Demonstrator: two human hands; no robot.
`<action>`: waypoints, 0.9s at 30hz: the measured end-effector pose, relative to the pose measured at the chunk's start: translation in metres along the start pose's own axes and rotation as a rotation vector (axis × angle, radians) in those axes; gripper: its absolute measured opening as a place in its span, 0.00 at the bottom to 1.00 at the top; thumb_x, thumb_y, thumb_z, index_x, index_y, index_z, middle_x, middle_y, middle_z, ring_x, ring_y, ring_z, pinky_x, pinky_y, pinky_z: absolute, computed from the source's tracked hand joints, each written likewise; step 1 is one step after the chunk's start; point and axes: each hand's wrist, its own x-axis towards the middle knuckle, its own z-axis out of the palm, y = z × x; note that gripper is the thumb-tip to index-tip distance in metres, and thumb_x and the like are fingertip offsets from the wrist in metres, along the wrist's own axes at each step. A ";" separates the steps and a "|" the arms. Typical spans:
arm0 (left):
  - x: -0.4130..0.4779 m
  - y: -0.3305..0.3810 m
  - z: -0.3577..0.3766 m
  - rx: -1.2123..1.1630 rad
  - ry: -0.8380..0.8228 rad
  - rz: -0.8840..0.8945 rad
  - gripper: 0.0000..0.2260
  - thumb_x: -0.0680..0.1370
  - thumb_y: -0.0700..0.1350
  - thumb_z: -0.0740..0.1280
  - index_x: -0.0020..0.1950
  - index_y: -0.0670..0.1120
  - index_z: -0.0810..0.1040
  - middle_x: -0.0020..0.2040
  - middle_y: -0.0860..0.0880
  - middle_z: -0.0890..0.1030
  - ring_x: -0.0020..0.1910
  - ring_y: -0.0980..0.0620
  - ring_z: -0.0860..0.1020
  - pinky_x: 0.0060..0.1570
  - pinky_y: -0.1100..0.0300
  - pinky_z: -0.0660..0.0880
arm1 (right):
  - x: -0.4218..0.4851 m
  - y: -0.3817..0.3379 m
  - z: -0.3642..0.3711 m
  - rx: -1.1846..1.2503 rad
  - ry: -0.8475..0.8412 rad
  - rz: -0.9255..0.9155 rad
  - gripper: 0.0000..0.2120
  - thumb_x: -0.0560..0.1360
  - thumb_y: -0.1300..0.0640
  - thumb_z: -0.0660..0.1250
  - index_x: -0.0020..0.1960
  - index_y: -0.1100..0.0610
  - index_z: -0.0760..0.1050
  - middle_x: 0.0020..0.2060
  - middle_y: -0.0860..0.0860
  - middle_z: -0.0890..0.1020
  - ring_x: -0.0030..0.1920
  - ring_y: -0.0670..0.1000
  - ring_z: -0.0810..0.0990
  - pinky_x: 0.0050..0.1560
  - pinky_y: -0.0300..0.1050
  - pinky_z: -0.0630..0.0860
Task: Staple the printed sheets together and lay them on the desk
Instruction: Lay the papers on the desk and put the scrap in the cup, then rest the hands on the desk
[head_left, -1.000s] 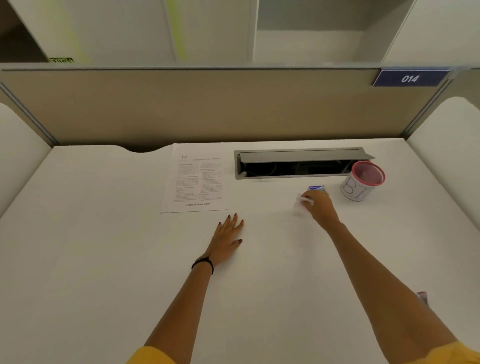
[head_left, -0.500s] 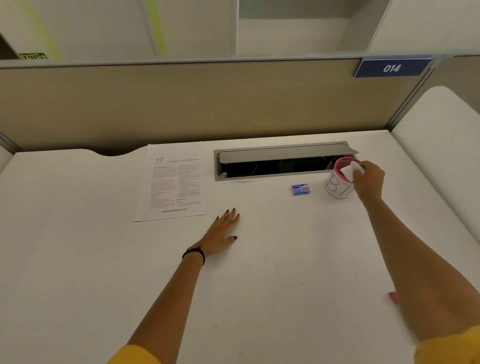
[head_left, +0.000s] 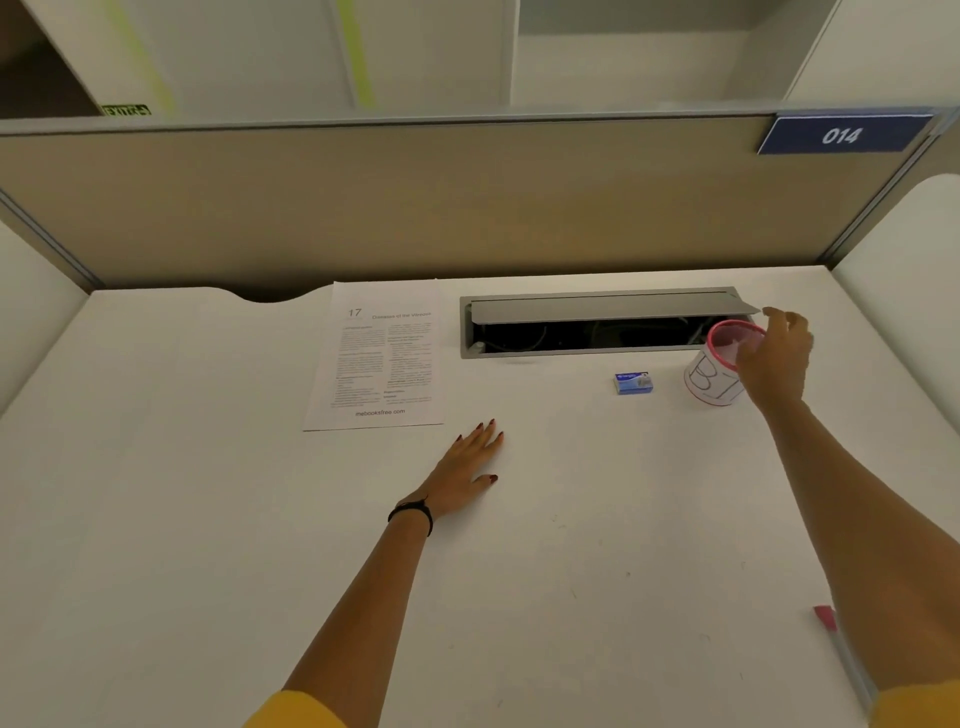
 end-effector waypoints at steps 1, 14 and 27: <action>-0.003 0.000 0.000 0.001 0.001 -0.002 0.27 0.80 0.45 0.57 0.75 0.48 0.46 0.76 0.50 0.44 0.75 0.53 0.42 0.71 0.58 0.39 | -0.002 -0.002 0.002 -0.009 0.037 -0.029 0.21 0.75 0.67 0.61 0.68 0.63 0.65 0.68 0.63 0.65 0.68 0.63 0.64 0.64 0.57 0.69; -0.073 -0.014 -0.003 -0.021 0.061 -0.081 0.25 0.80 0.42 0.57 0.75 0.47 0.49 0.76 0.51 0.48 0.75 0.54 0.47 0.73 0.58 0.43 | -0.104 -0.059 0.062 0.318 -0.253 -0.188 0.20 0.74 0.74 0.56 0.65 0.65 0.68 0.64 0.63 0.70 0.64 0.60 0.71 0.61 0.47 0.69; -0.174 -0.046 -0.006 -0.170 0.264 -0.244 0.24 0.79 0.39 0.59 0.74 0.46 0.56 0.74 0.55 0.53 0.75 0.55 0.52 0.74 0.57 0.48 | -0.242 -0.118 0.128 0.165 -0.757 -0.487 0.21 0.76 0.67 0.58 0.69 0.62 0.66 0.71 0.58 0.64 0.72 0.57 0.61 0.72 0.45 0.57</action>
